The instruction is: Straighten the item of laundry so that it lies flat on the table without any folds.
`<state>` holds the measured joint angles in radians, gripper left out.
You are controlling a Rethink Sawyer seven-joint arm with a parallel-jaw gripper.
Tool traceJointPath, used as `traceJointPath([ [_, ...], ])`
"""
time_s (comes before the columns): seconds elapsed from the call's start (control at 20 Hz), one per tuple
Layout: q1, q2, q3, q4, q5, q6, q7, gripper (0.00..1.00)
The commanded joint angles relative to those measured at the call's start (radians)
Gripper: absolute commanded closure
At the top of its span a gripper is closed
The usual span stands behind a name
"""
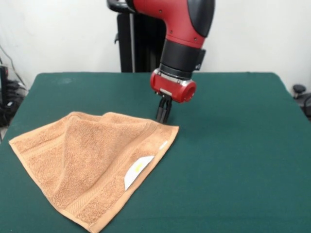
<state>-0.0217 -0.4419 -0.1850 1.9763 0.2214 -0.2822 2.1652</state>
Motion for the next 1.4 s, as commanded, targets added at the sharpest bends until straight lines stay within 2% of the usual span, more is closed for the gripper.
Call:
traceJointPath([
  [0.05,0.023,0.046,0.044,-0.066,-0.002,0.119,0.071,1.00],
  [0.3,0.020,0.015,0.037,-0.055,-0.013,0.149,0.062,1.00],
  [0.6,-0.017,-0.014,0.043,-0.023,-0.070,0.148,0.046,1.00],
  [1.05,-0.068,-0.154,0.032,0.054,-0.183,0.240,0.027,1.00],
  [1.4,-0.135,-0.151,0.051,0.029,-0.283,0.236,0.015,1.00],
])
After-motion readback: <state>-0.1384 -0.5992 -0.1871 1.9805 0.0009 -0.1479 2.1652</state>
